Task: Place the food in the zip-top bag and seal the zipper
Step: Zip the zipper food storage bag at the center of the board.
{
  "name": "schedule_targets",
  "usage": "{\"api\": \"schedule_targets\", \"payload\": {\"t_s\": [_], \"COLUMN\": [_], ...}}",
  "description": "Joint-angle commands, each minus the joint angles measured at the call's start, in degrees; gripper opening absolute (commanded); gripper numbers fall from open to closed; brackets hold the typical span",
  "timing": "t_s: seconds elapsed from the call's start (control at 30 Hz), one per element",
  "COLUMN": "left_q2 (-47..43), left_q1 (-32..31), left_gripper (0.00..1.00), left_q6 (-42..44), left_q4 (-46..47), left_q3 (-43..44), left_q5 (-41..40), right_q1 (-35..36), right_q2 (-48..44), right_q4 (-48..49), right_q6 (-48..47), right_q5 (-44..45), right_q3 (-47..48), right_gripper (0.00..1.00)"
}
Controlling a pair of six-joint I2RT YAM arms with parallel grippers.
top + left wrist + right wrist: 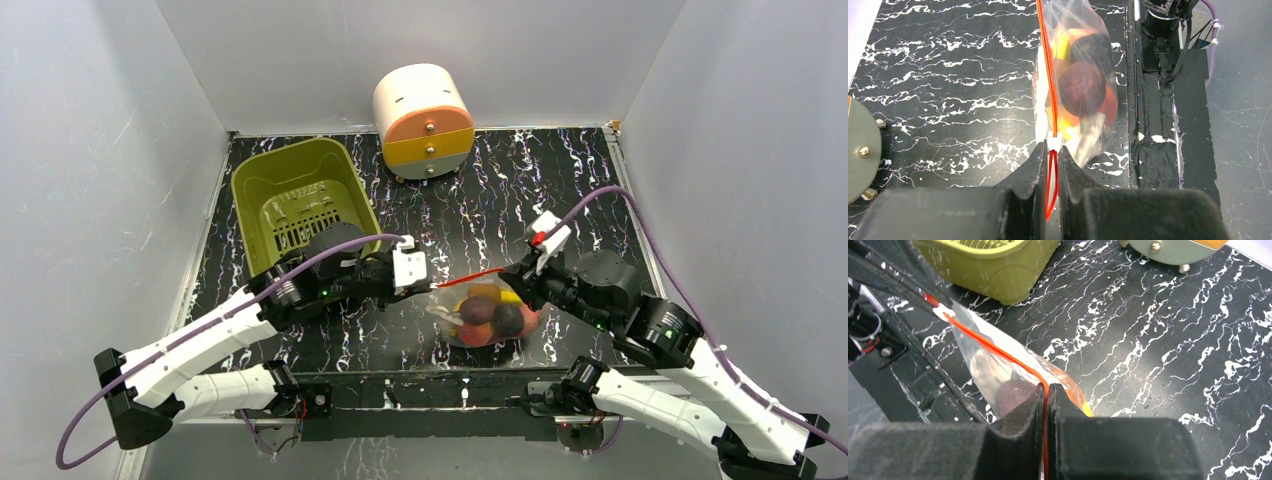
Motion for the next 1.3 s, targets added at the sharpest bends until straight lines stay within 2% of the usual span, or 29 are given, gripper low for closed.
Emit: {"api": "schedule_targets", "payload": {"t_s": [0.0, 0.47, 0.67, 0.77, 0.83, 0.97, 1.1, 1.27], "left_q2": [-3.37, -7.10, -7.18, -7.09, -7.15, -7.08, -7.06, -5.67], "left_q1": [0.21, 0.24, 0.24, 0.22, 0.23, 0.21, 0.18, 0.22], "left_gripper": [0.00, 0.00, 0.00, 0.00, 0.00, 0.00, 0.00, 0.00], "left_q6": [0.44, 0.83, 0.12, -0.57, -1.39, -2.21, -2.65, -2.99], "left_q4": [-5.30, -8.84, -8.25, -7.99, -8.22, -8.82, -8.84, -7.19], "left_q3": [0.28, -2.31, -2.61, -2.72, -2.72, -2.79, -3.49, -3.13], "left_q5": [-1.51, -3.78, -3.12, -2.43, -2.39, -1.94, -1.00, -3.40], "right_q1": [-0.38, -0.33, -0.31, -0.34, -0.35, -0.34, -0.32, -0.33], "right_q2": [-3.47, -5.23, -4.86, -5.49, -5.83, -5.60, -7.50, -9.42], "right_q4": [4.56, 1.47, 2.56, 5.76, 6.39, 3.03, 5.32, 8.37], "right_q6": [4.83, 12.53, 14.88, 17.08, 20.78, 32.22, 41.97, 45.87], "right_q5": [9.46, 20.92, 18.28, 11.10, 7.53, 7.68, 3.92, 11.08], "right_q3": [0.24, -0.28, -1.12, -1.78, -2.29, -1.49, -7.23, -13.59], "right_gripper": [0.00, 0.00, 0.00, 0.00, 0.00, 0.00, 0.00, 0.00]}}
